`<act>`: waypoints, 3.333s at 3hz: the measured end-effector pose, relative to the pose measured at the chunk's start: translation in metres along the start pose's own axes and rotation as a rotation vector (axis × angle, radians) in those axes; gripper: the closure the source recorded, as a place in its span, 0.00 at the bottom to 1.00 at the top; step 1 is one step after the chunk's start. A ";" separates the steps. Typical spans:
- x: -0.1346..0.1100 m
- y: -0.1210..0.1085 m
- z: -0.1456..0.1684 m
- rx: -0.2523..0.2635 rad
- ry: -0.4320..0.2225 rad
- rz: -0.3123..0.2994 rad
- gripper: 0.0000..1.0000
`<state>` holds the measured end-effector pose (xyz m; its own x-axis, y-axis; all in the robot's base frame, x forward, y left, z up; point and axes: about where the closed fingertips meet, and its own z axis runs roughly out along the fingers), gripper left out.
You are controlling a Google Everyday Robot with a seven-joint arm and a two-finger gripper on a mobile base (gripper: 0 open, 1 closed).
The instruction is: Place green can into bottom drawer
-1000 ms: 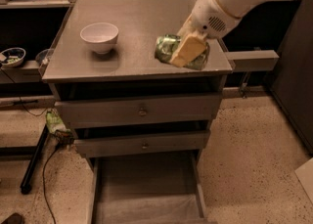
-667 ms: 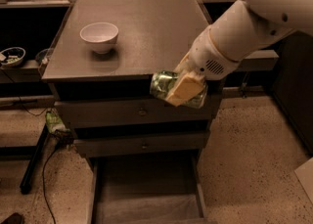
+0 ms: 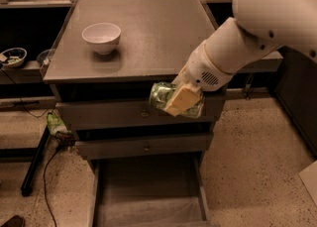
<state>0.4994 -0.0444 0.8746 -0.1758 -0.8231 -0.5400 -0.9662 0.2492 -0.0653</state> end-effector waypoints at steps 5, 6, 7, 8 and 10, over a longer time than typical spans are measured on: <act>0.056 0.016 0.122 -0.080 0.032 0.070 1.00; 0.056 0.016 0.122 -0.081 0.032 0.070 1.00; 0.061 0.032 0.147 -0.105 0.024 0.036 1.00; 0.076 0.033 0.182 -0.122 0.045 0.030 1.00; 0.114 0.016 0.246 -0.147 0.141 0.077 1.00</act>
Offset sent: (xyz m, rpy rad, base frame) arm 0.0236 0.0119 -0.0788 0.0419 0.0925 -0.0089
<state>0.5101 -0.0087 0.6052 -0.2650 -0.8701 -0.4156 -0.9641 0.2456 0.1007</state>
